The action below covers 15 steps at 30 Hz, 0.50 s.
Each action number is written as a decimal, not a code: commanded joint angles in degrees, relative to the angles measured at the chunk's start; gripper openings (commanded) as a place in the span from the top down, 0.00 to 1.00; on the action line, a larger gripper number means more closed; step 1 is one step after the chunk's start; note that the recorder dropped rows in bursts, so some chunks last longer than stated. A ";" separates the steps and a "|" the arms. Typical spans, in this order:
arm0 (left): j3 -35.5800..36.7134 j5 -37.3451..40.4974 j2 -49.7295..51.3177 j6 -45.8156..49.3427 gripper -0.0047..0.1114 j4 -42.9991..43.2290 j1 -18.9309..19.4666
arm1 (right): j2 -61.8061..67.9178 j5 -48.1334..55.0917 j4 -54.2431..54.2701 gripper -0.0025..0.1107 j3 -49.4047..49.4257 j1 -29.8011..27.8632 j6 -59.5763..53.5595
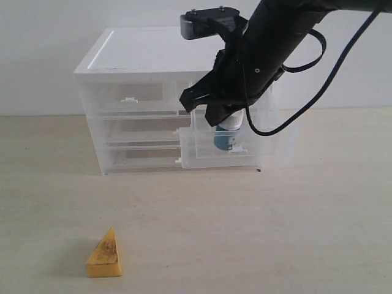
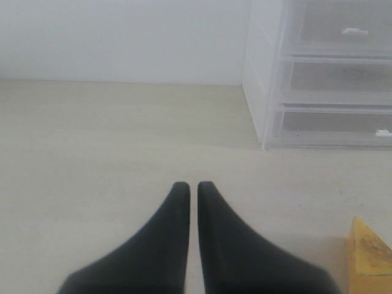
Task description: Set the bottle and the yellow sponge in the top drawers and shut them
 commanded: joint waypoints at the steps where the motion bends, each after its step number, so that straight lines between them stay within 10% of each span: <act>1: 0.23 -0.69 -0.14 0.29 0.92 0.06 -0.19 | -0.25 -0.13 -8.44 0.98 -0.37 -0.36 5.92; 15: 0.23 -0.69 -0.14 0.29 0.92 0.06 -0.19 | -7.06 1.05 -12.29 0.98 -0.37 -0.46 5.44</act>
